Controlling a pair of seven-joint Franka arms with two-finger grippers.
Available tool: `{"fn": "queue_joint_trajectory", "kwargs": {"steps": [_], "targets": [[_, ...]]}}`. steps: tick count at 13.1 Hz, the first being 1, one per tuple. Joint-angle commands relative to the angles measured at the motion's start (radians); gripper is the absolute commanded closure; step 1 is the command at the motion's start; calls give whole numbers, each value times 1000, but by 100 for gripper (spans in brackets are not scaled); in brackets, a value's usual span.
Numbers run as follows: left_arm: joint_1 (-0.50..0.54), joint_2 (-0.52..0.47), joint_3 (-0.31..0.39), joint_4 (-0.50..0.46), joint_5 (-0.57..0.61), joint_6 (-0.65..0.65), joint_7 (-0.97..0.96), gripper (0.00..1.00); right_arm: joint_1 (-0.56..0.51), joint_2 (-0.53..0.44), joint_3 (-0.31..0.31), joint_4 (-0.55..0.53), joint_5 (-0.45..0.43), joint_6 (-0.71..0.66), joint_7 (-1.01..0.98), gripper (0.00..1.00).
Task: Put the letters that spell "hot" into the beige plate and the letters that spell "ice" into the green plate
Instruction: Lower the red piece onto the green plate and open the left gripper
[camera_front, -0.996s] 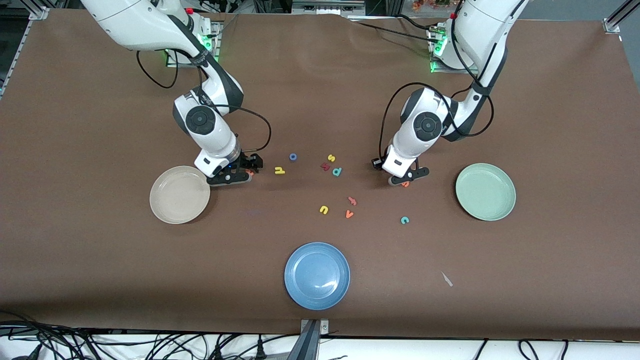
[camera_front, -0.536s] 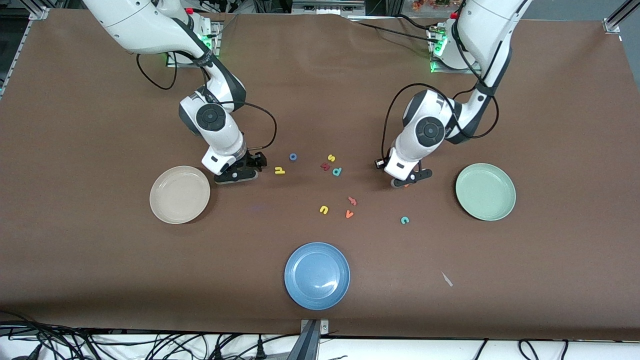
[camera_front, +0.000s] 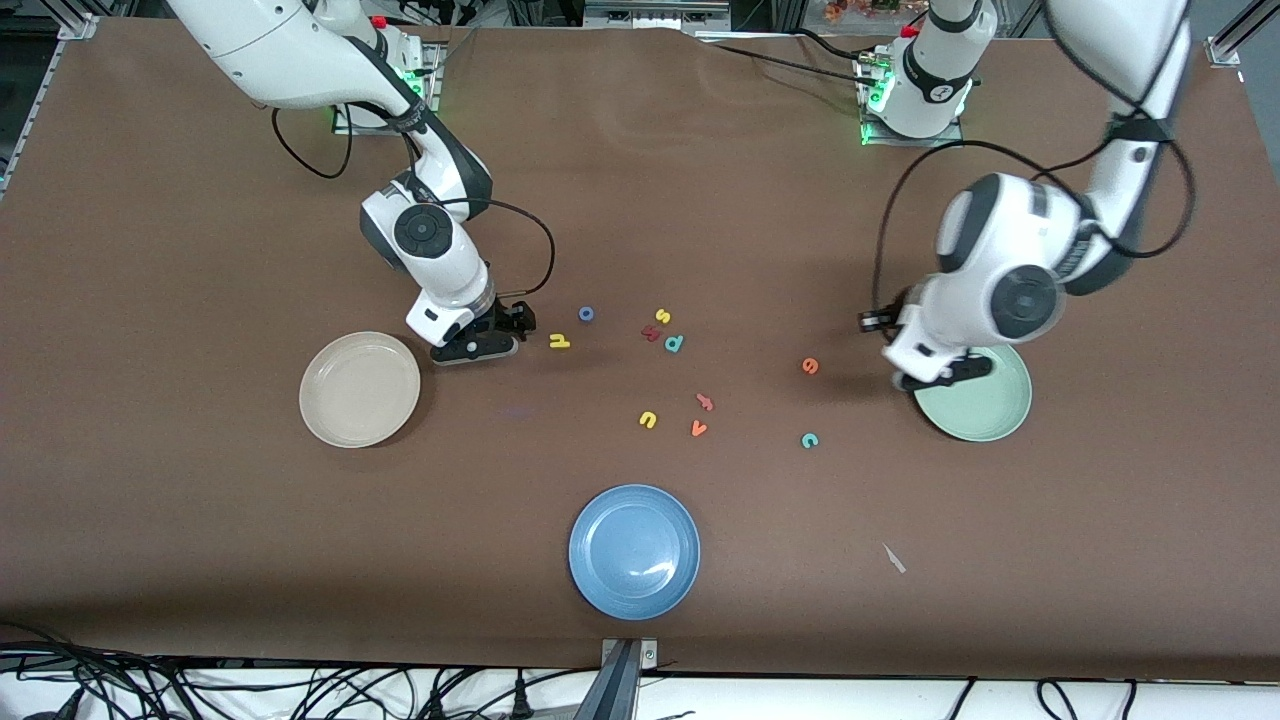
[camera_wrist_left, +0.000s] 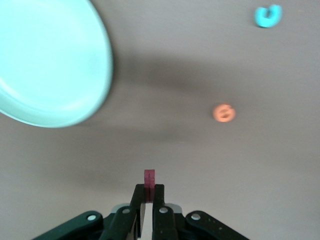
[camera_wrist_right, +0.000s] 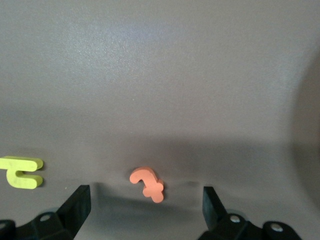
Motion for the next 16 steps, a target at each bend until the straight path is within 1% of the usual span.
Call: {"fn": "queue_joint_trajectory", "kwargs": {"steps": [1,2,4,6,8,10,11,12,13,14,15,16], "targets": [[120,30,-10,4,44,-18,173,100,-2,-3,4,-22,-26,26,33,1],[152,51,-11,4,90,-15,209,100,-2,-3,4,-22,-26,26,33,1],[185,108,-11,-2,133,17,229,100,-2,-3,4,-22,-28,26,31,8],[194,145,-11,-7,136,50,229,100,-1,-3,4,-22,-28,26,31,15],[197,156,-11,-19,136,50,229,100,-1,-3,4,-22,-28,26,31,16],[214,160,-11,-22,136,51,230,100,-2,-1,4,-23,-29,26,31,21],[216,170,-11,-19,136,51,230,100,-2,-3,4,-23,-29,26,31,26],[219,173,-11,-16,136,51,238,96,-2,-3,4,-25,-29,26,31,30],[223,176,-13,-10,135,51,247,87,-2,-3,4,-25,-29,26,31,34],[225,176,-13,-5,129,51,249,57,-2,-3,4,-25,-31,26,31,35],[226,174,-13,3,121,51,249,13,-2,-1,4,-25,-31,26,31,35],[225,171,-13,12,121,51,244,0,-2,-3,4,-25,-31,26,31,37]]}}
